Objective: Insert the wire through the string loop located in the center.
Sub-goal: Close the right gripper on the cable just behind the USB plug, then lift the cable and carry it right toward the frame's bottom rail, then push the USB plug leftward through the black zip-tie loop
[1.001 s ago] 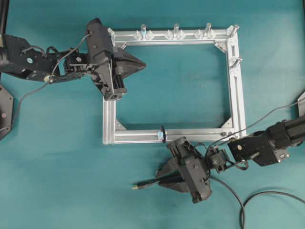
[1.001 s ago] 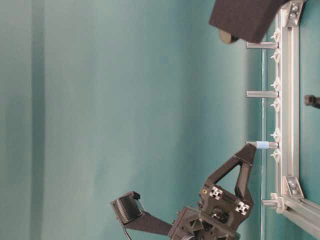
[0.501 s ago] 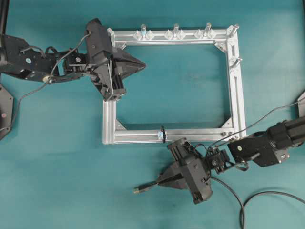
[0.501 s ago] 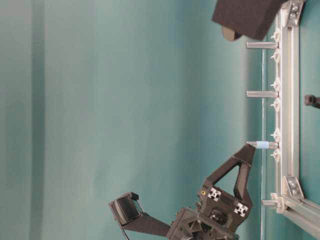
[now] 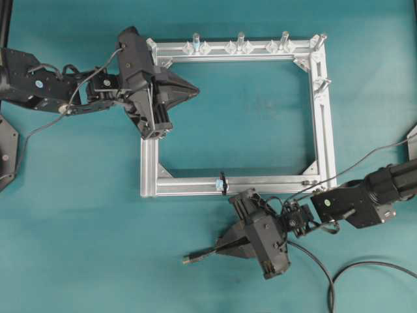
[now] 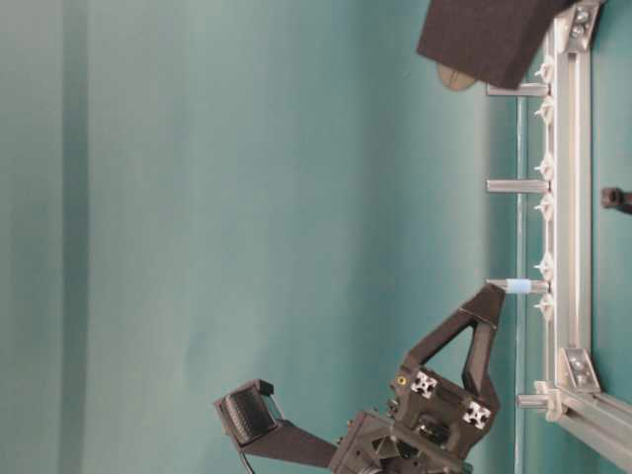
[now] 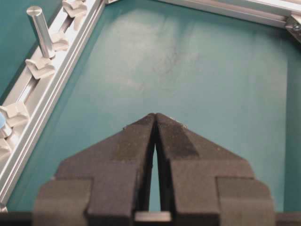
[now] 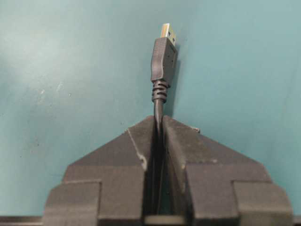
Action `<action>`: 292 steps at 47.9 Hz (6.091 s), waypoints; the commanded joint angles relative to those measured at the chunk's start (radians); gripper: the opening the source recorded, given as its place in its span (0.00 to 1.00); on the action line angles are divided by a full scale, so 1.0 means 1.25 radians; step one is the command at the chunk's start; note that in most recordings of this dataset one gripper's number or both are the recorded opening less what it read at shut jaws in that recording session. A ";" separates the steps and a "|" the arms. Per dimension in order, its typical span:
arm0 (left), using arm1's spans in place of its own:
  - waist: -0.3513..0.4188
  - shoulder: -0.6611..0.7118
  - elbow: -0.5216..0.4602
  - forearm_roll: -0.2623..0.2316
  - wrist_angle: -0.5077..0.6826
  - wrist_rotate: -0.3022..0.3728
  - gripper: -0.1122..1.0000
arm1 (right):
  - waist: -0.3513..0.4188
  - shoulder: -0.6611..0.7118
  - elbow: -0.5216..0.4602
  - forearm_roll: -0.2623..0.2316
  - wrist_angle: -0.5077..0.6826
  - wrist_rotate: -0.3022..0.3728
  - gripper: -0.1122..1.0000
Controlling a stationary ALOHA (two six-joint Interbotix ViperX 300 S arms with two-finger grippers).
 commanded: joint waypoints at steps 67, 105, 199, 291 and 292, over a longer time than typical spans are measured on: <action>-0.021 -0.031 0.010 0.001 -0.002 -0.006 0.10 | 0.002 -0.270 0.025 -0.001 0.196 0.004 0.16; -0.022 -0.031 0.012 0.001 -0.002 -0.006 0.10 | -0.010 -0.290 0.106 0.002 0.198 0.004 0.16; -0.022 -0.031 0.007 0.001 -0.002 -0.006 0.10 | -0.173 -0.526 0.322 0.025 0.220 0.004 0.16; -0.044 -0.031 0.012 0.001 0.027 -0.006 0.10 | -0.198 -0.259 0.065 0.025 0.184 0.005 0.16; -0.045 -0.031 0.012 0.001 0.027 -0.006 0.10 | -0.198 -0.260 0.065 0.025 0.184 0.005 0.16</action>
